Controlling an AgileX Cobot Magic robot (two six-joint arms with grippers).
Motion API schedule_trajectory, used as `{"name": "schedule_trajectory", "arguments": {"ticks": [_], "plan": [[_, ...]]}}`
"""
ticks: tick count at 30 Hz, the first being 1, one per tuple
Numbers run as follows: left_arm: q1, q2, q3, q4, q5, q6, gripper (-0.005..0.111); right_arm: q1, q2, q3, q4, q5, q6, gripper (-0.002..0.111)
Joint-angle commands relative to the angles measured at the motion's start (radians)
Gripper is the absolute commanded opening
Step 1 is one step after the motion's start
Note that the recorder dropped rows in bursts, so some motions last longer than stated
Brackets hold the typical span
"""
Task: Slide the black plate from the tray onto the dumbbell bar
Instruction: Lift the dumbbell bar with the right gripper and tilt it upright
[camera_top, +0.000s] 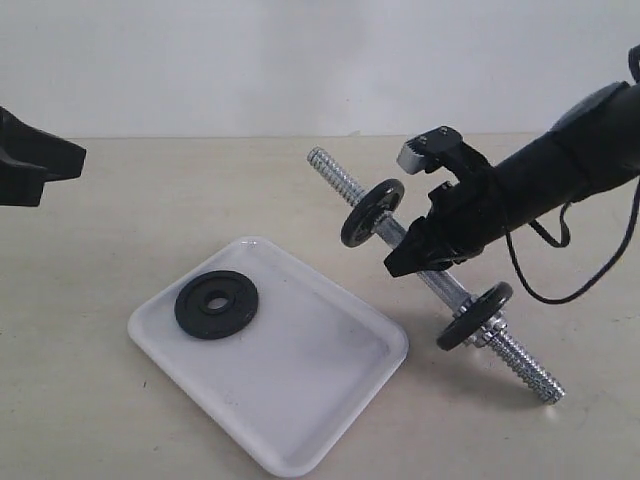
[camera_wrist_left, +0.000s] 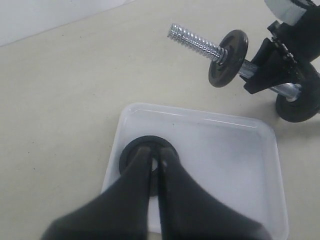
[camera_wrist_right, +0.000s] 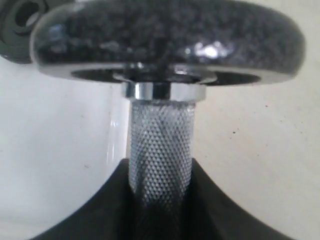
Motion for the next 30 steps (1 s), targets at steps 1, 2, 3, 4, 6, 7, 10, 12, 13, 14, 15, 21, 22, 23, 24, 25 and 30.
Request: {"name": "schedule_trajectory", "arguments": {"ticks": [1,2,3,4,6,7,10,12,13,14,15,21,22,23,24,25,30], "plan": [[-0.005,0.001,-0.006,0.001,-0.045,0.005,0.004,-0.087,-0.108,0.068,0.291,0.067,-0.205,0.000],[-0.005,0.002,-0.006,0.001,-0.055,0.005,0.004,-0.101,-0.121,0.079,0.310,0.073,-0.224,0.000],[-0.005,0.007,-0.006,0.001,-0.067,0.005,0.004,-0.110,-0.132,0.085,0.321,0.078,-0.237,0.000],[-0.005,0.017,-0.006,0.001,-0.072,0.005,0.004,-0.116,-0.145,0.090,0.331,0.089,-0.256,0.000],[-0.005,0.043,-0.006,0.001,-0.071,0.026,0.004,-0.118,-0.166,0.094,0.358,0.125,-0.299,0.000],[-0.005,0.057,-0.006,0.001,-0.066,0.031,0.004,-0.118,-0.174,0.094,0.377,0.145,-0.323,0.000],[-0.005,0.109,-0.006,-0.003,-0.061,0.035,0.004,-0.118,-0.188,0.094,0.404,0.166,-0.350,0.000],[-0.005,0.140,-0.006,-0.011,-0.059,0.035,0.004,-0.118,-0.198,0.101,0.402,0.166,-0.353,0.000],[-0.005,0.151,-0.006,-0.016,-0.059,0.035,0.004,-0.118,-0.206,0.111,0.412,0.166,-0.369,0.000],[-0.005,0.159,-0.006,-0.021,-0.056,0.044,0.004,-0.118,-0.210,0.124,0.423,0.166,-0.386,0.000],[-0.005,0.163,-0.006,-0.030,-0.057,0.054,0.004,-0.118,-0.215,0.137,0.439,0.166,-0.402,0.000],[-0.005,0.170,-0.006,-0.066,-0.064,0.102,0.004,-0.118,-0.255,0.247,0.528,0.166,-0.508,0.000],[-0.005,0.172,-0.006,-0.066,-0.064,0.102,0.004,-0.118,-0.259,0.260,0.531,0.165,-0.510,0.000],[-0.005,0.175,-0.006,-0.066,-0.069,0.102,0.004,-0.118,-0.263,0.272,0.531,0.165,-0.510,0.000],[-0.005,0.184,-0.006,-0.069,-0.072,0.102,0.004,-0.118,-0.265,0.283,0.531,0.167,-0.517,0.000],[-0.005,0.194,-0.006,-0.069,-0.072,0.102,0.004,-0.118,-0.270,0.297,0.533,0.169,-0.526,0.000],[-0.010,0.269,-0.006,-0.073,-0.072,0.118,0.004,-0.118,-0.314,0.330,0.576,0.180,-0.566,0.000]]}}
